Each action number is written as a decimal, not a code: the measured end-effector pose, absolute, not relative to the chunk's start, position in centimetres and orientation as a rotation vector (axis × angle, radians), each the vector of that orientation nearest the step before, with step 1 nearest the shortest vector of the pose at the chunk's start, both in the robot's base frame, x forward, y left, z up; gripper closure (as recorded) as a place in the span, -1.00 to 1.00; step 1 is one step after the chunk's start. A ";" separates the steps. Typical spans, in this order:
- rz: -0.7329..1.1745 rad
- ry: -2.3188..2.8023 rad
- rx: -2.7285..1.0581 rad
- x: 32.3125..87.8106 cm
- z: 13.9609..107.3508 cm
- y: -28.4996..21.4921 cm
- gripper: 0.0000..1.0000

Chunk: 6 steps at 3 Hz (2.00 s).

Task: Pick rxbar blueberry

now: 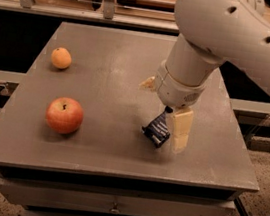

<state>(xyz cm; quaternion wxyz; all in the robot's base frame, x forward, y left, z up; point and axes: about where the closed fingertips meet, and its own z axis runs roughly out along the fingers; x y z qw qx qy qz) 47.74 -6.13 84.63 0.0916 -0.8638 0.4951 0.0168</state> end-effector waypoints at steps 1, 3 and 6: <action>0.049 1.476 -2.589 48.5 83.4 -6.4 -1.00; 0.060 1.463 -2.634 48.4 81.6 -6.9 -0.21; 0.101 1.461 -2.585 48.3 83.5 -6.7 1.00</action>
Offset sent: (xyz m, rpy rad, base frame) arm 0.0088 -0.0095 -0.0407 -0.0571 0.0465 0.0439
